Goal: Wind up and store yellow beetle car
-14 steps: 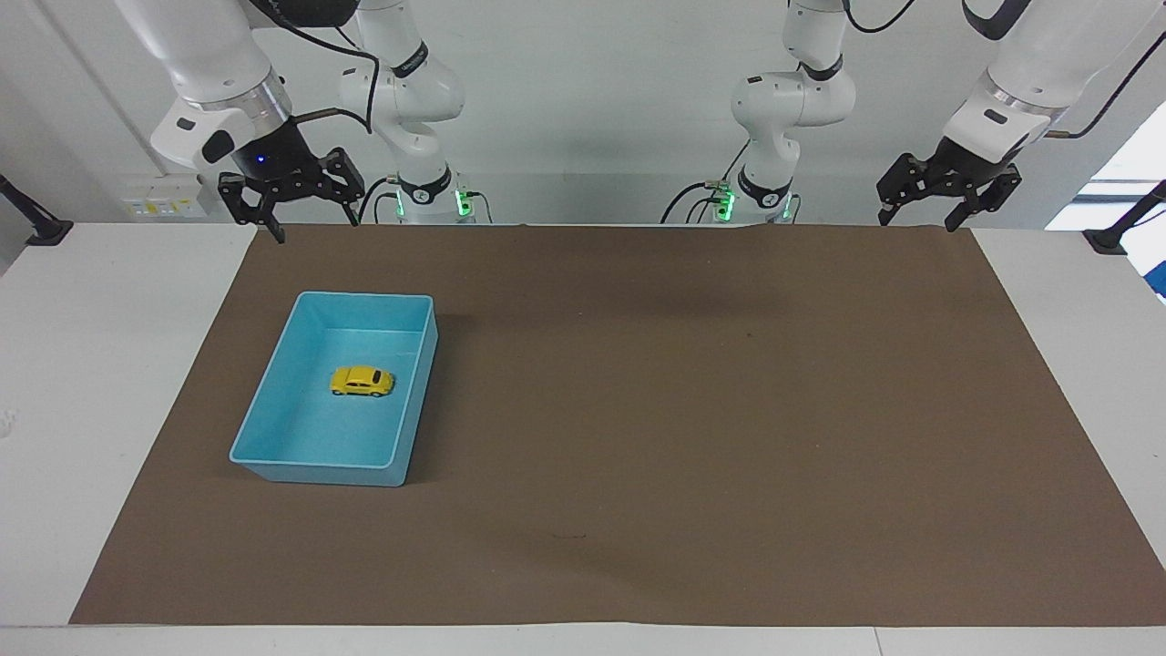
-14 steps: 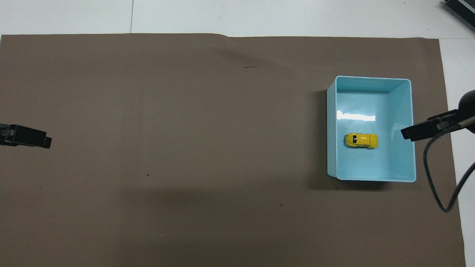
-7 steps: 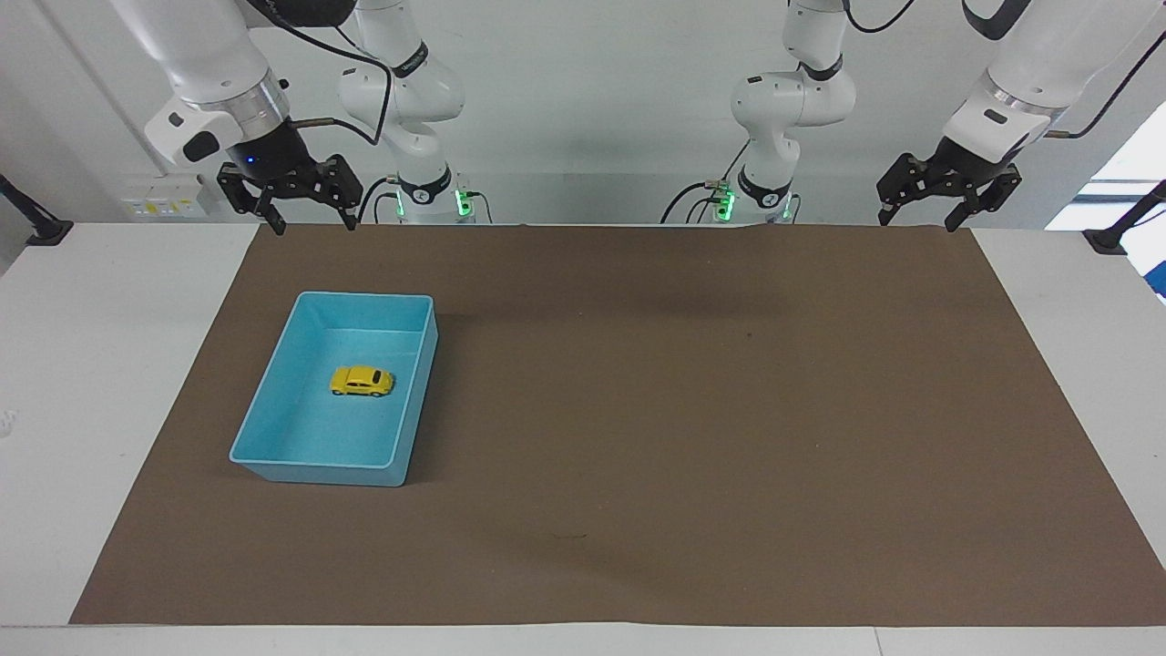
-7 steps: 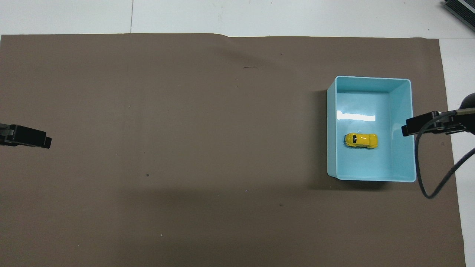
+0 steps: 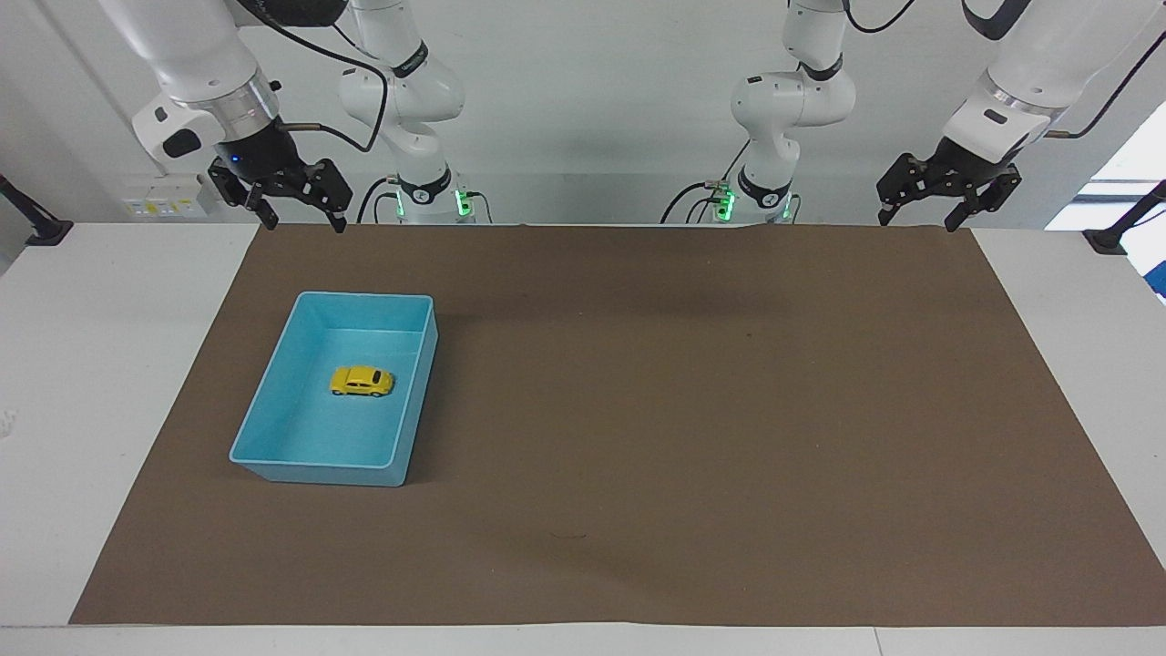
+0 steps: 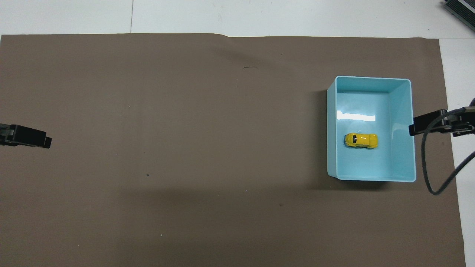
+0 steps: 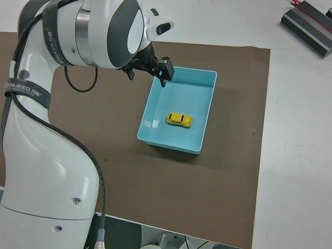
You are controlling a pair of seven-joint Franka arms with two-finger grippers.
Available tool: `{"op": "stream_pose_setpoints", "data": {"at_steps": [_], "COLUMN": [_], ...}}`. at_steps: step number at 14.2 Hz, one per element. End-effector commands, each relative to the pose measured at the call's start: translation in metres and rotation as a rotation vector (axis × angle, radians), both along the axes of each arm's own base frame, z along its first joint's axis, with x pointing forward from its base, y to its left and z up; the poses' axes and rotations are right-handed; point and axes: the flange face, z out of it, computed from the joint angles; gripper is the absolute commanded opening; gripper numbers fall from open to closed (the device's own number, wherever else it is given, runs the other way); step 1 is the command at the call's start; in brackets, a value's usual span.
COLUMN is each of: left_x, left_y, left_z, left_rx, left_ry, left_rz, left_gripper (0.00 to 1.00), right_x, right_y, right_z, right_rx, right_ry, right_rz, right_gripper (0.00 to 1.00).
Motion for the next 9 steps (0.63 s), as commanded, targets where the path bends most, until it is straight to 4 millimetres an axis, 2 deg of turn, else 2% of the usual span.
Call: {"op": "stream_pose_setpoints", "data": {"at_steps": [1,9], "left_x": [-0.0075,-0.0075], "left_y": [0.0015,0.0015], "left_z": [0.0013,0.0013], "left_rx": [-0.011,-0.011], "left_ry": [0.006,0.006], "left_rz": [0.007,0.007], "left_gripper": [1.00,1.00], "right_x": [-0.0029,-0.0010], "right_y": [-0.0012,-0.0044], "right_z": [0.0041,0.0043], "right_rx": [-0.022,-0.028], "right_ry": [0.012,0.001], "right_rz": [-0.034,-0.030], "right_gripper": [1.00,1.00]}}
